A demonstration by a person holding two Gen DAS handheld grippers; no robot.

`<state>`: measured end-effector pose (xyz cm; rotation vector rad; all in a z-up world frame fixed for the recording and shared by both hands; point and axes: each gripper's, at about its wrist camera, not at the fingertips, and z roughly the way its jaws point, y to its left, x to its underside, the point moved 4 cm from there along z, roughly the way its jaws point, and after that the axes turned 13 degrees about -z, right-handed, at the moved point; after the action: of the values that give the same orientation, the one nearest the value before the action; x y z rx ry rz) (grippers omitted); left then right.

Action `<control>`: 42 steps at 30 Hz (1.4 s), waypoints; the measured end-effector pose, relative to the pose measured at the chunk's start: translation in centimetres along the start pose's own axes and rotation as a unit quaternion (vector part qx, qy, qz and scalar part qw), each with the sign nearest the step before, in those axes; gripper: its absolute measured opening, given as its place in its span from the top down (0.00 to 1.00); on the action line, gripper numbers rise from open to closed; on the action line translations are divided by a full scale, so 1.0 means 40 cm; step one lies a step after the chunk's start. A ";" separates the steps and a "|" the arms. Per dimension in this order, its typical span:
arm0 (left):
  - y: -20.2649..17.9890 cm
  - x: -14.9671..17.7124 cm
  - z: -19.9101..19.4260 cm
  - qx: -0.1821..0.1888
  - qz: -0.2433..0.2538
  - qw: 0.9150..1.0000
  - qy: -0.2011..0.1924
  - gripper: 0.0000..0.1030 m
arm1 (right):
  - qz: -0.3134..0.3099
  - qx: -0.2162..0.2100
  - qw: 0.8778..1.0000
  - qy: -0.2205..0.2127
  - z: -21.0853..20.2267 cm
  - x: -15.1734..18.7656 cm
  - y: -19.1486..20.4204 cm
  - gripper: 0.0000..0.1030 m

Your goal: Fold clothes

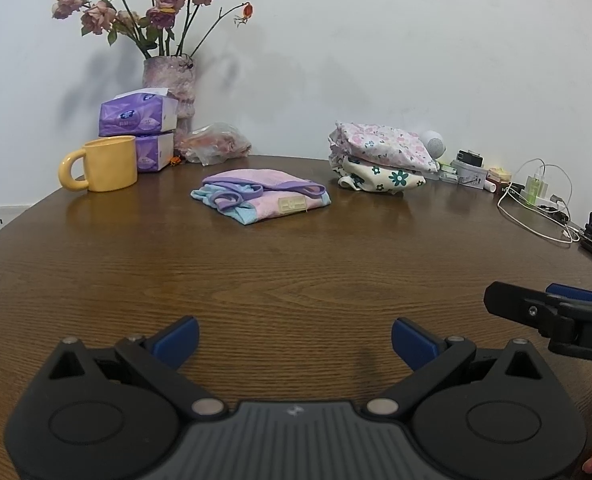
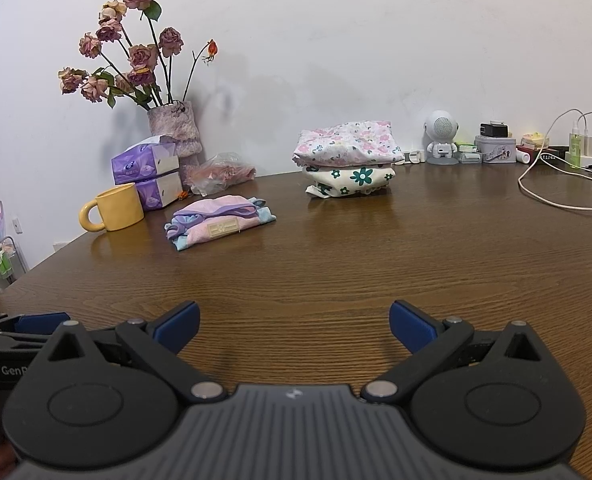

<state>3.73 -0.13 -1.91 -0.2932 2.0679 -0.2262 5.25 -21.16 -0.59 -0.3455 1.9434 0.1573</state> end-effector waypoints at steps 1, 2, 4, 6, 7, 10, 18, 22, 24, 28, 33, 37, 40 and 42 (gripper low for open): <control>-0.001 0.000 0.000 0.000 0.000 1.000 0.000 0.00 | 0.000 0.000 1.000 0.000 0.001 0.000 0.001 0.00; -0.001 0.001 0.001 0.000 0.000 1.000 0.001 0.00 | 0.000 0.000 1.000 0.000 0.001 0.000 0.000 0.00; -0.002 0.001 0.002 0.000 0.001 1.000 0.001 0.00 | 0.001 0.000 1.000 0.001 0.001 0.001 -0.001 0.00; -0.002 0.002 0.002 0.000 0.001 1.000 0.002 0.00 | 0.001 -0.001 1.000 0.001 0.000 0.002 -0.002 0.00; -0.002 0.002 0.003 0.000 0.001 1.000 0.002 0.00 | 0.001 -0.001 1.000 0.001 0.000 0.001 -0.002 0.00; -0.003 0.002 0.004 0.000 0.001 1.000 0.003 0.00 | 0.001 -0.001 1.000 0.002 0.002 0.000 -0.002 0.00; -0.001 0.002 0.005 0.001 0.000 1.000 0.003 0.00 | 0.002 -0.001 1.000 0.002 0.001 0.001 -0.002 0.00; -0.001 0.003 0.004 0.002 0.000 1.000 0.002 0.00 | 0.002 -0.001 1.000 0.001 0.000 0.002 -0.002 0.00; -0.001 0.004 0.004 0.002 0.000 1.000 0.002 0.00 | 0.002 -0.001 1.000 0.001 0.000 0.002 -0.002 0.00; -0.001 0.006 0.004 0.004 0.001 1.000 0.003 0.00 | 0.003 -0.001 1.000 0.000 -0.001 0.002 -0.002 0.00; 0.001 0.005 0.004 0.004 0.001 1.000 0.003 0.00 | 0.004 -0.001 1.000 -0.001 0.000 0.002 -0.003 0.00; -0.001 0.007 0.003 0.004 0.001 1.000 0.002 0.00 | 0.004 -0.001 1.000 -0.001 0.000 0.002 -0.004 0.00; 0.001 0.007 0.003 0.004 0.001 1.000 0.002 0.00 | 0.005 -0.001 1.000 -0.002 -0.001 0.003 -0.005 0.00; 0.001 0.007 0.002 0.004 0.001 1.000 0.001 0.00 | 0.005 -0.001 1.000 -0.002 -0.001 0.003 -0.005 0.00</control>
<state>3.66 -0.20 -2.21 -0.2852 2.0696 -0.2344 5.23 -21.37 -0.68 -0.3367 1.9416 0.1668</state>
